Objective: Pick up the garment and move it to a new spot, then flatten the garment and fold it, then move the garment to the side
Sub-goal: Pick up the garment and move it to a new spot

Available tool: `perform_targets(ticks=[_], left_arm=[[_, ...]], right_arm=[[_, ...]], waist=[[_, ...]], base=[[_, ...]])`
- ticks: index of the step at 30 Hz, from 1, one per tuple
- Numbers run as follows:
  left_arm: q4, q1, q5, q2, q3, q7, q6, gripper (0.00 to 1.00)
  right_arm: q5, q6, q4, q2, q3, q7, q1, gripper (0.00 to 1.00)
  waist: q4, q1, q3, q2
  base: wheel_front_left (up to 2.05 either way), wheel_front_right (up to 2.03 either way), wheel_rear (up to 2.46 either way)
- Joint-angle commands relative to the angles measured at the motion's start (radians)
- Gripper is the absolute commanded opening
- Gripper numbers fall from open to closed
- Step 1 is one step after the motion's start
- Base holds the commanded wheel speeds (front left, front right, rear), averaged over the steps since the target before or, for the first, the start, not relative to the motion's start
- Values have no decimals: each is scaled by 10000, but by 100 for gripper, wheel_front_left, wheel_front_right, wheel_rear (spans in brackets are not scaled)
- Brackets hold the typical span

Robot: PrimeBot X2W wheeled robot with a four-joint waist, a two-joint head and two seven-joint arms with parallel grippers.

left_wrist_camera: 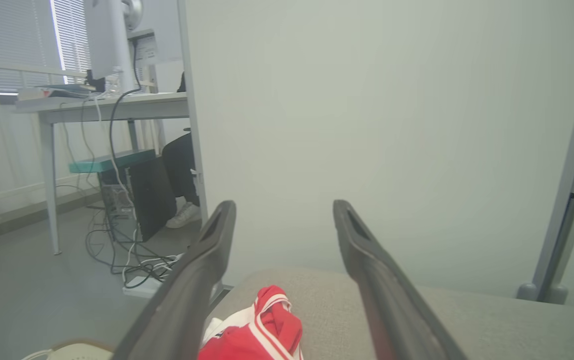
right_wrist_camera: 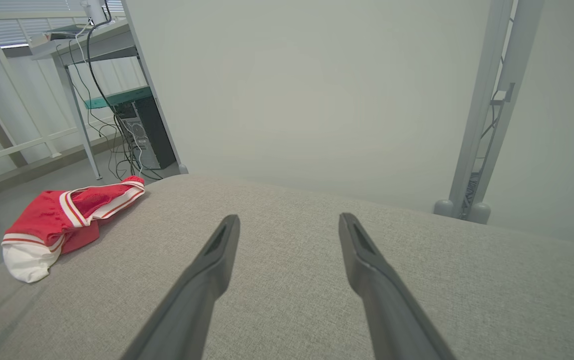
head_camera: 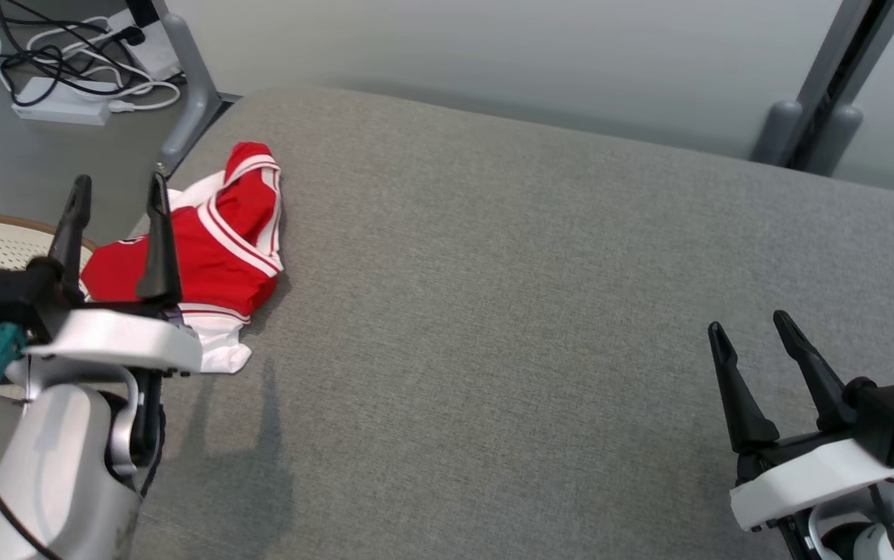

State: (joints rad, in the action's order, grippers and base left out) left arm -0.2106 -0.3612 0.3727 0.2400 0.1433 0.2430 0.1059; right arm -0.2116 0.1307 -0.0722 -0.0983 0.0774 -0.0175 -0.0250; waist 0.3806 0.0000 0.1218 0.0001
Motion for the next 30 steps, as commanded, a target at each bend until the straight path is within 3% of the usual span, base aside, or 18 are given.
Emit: perform_targets(ticks=[1, 13, 23, 24, 25, 26, 27, 30], left_arm=[[-376, -386, 96, 98, -69, -107, -109, 100], [-6685, -3785, 789, 779, -68, -1691, -1409, 100], [-9588, -4926, 901, 837, 74, -2728, -1496, 100], [-9763, -4976, 916, 817, 90, -2760, -1499, 73], [-9763, -4976, 916, 817, 90, -2760, -1499, 73], [-9878, -5012, 936, 804, 98, -2698, -1512, 5], [-9963, -5053, 901, 808, 130, -2617, -1490, 0], [-10097, -5185, 888, 854, 152, -2243, -1508, 0]], right_arm=[[44, 1, -89, -108, 41, 78, -192, 100], [-62, 1, -384, -704, 440, 286, -1216, 100], [-48, 1, -421, -923, 535, 274, -1706, 100], [-51, 1, -416, -933, 538, 270, -1750, 100], [-51, 1, -416, -933, 538, 270, -1750, 100], [-57, 1, -406, -930, 530, 262, -1767, 100], [-62, 1, -394, -929, 514, 249, -1767, 100], [-67, 1, -349, -902, 457, 170, -1830, 100]], waist=[[-433, 0, 483, -1], [-1773, 0, 2537, -1], [-2050, 0, 3324, -1], [-2058, 0, 3349, -1], [-2058, 0, 3349, -1], [-2063, 0, 3365, -1], [-2061, 0, 3375, -1], [-2047, 0, 3339, -1]], base=[[0, 0, 0], [0, 0, 0], [0, 0, 0], [0, 0, 0], [0, 0, 0], [0, 0, 0], [0, 0, 0], [0, 0, 0]])
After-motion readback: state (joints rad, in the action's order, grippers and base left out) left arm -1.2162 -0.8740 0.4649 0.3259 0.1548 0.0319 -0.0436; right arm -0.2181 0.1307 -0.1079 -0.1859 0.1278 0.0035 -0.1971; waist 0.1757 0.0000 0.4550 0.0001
